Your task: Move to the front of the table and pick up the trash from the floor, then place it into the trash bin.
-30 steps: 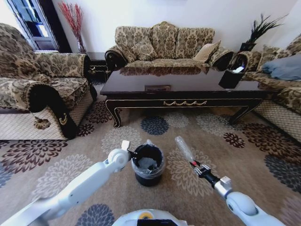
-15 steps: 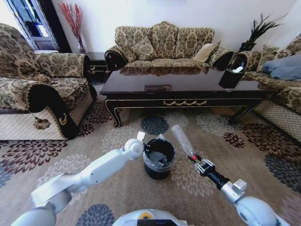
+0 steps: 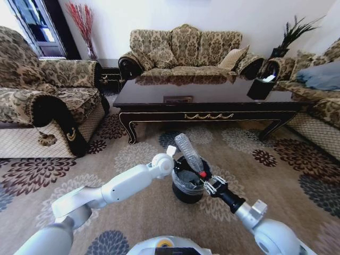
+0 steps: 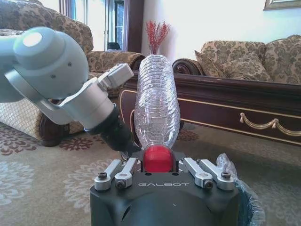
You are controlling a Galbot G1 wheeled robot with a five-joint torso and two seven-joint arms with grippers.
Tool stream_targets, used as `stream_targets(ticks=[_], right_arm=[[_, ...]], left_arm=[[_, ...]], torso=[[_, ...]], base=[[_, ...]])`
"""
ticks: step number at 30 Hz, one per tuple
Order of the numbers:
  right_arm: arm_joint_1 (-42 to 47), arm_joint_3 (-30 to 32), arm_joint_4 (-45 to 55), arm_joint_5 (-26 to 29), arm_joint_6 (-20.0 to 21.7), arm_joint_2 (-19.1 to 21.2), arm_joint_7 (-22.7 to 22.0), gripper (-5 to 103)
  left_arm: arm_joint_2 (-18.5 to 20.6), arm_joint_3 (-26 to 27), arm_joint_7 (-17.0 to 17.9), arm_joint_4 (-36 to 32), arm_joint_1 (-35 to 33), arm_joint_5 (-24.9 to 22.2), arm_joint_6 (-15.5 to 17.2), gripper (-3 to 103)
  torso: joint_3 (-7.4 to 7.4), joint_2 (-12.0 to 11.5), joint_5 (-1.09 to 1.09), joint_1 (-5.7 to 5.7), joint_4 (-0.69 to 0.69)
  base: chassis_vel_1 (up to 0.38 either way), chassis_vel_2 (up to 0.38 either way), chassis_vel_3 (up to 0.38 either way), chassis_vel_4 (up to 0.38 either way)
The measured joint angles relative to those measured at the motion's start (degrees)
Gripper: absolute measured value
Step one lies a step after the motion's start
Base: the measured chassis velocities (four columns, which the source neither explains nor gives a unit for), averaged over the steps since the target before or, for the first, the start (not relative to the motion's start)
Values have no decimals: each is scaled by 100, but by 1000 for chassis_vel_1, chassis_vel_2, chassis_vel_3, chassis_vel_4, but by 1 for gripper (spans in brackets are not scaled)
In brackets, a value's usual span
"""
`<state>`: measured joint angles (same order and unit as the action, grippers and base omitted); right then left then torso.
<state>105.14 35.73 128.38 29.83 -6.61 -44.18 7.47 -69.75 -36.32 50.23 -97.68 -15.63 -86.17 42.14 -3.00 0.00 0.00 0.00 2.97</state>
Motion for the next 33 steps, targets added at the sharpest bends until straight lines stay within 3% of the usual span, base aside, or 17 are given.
stream_targets(ticks=[14, 21, 26, 29, 32, 33], right_arm=[[-151, 12, -433, 42, -13, -7, -72, 26], [-151, -6, -444, 66, -36, 1, -38, 58], [-139, -59, -427, 29, -37, -18, -34, 70], [-109, -47, -391, 15, -46, -36, -32, 85], [-71, 23, -357, 24, -60, -53, -28, 91], [-30, 92, -314, 56, -67, -67, -23, 99]], left_arm=[[185, -52, 5, -140, 19, -61, 0, 4], [247, 12, -2, -185, -92, -35, 0, 4], [267, 43, -2, -187, -126, -30, 1, 4], [331, 113, -8, -224, -185, -14, 0, 4], [394, 182, -10, -241, -242, 19, 0, 4], [459, 250, -12, -268, -289, 37, 0, 4]], torso=[[0, 0, 0, 0, -3], [0, 0, -1, 0, -2], [0, 0, 0, 0, 0], [0, 0, -1, 0, -1], [0, 0, -1, 0, -1], [0, 0, -1, 0, -1]], base=[[0, 0, 0, 0], [0, 0, 0, 0], [0, 0, 0, 0], [0, 0, 0, 0], [0, 0, 0, 0], [0, 0, 0, 0]])
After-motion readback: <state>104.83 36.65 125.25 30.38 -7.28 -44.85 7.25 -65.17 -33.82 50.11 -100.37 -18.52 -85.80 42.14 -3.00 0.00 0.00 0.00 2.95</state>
